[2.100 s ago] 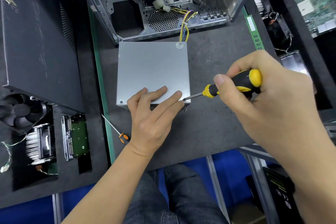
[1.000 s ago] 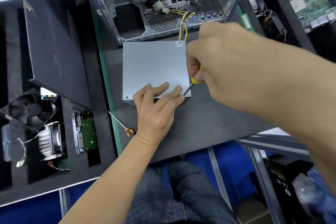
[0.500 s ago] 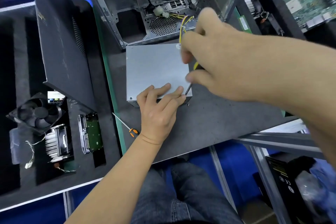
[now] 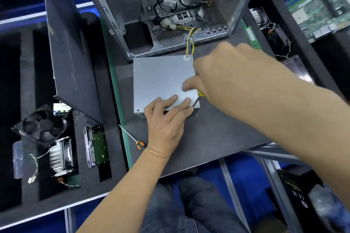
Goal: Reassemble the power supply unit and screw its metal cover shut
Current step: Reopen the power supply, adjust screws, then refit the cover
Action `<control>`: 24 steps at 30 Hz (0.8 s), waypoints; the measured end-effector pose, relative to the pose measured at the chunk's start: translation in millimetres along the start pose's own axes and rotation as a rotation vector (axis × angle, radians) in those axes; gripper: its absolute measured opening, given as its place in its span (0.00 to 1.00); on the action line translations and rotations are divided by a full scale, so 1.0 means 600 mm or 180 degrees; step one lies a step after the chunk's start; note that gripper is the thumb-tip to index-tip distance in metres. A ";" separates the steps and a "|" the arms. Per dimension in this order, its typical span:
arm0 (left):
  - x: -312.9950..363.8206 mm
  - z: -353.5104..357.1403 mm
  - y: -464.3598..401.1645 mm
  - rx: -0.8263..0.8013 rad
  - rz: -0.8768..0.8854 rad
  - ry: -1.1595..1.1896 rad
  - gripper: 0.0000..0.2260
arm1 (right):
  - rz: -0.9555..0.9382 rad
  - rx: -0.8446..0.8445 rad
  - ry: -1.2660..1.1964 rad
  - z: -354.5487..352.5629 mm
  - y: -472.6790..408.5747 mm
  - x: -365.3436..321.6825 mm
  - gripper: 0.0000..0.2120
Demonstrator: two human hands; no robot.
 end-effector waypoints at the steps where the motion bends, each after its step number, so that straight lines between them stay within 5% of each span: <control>1: -0.001 0.001 0.000 -0.0058 0.0003 -0.0034 0.10 | -0.0130 -0.0058 -0.0045 0.007 -0.003 0.003 0.09; 4: -0.002 -0.002 0.002 -0.0119 -0.0020 -0.0057 0.10 | -0.0633 -0.0070 -0.0117 0.023 -0.005 0.009 0.11; 10: -0.004 -0.002 -0.002 -0.0330 -0.0071 -0.0078 0.08 | -0.0254 0.0525 0.0055 0.014 -0.007 0.020 0.12; 20: -0.007 -0.002 -0.003 -0.0360 -0.0115 -0.0141 0.09 | -0.0670 0.0159 -0.0248 0.024 -0.001 0.024 0.10; 24: -0.007 -0.001 -0.001 -0.0342 -0.0122 -0.0142 0.08 | -0.0160 0.0338 0.0039 0.022 -0.006 0.029 0.13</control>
Point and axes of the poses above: each hand's wrist, its own y-axis away from the middle knuckle, its own z-axis out of the palm, x = y × z, the point moved 3 cm from there along -y, towards the middle knuckle, and after that the axes turned 15 degrees about -x, right-handed, at the moved point
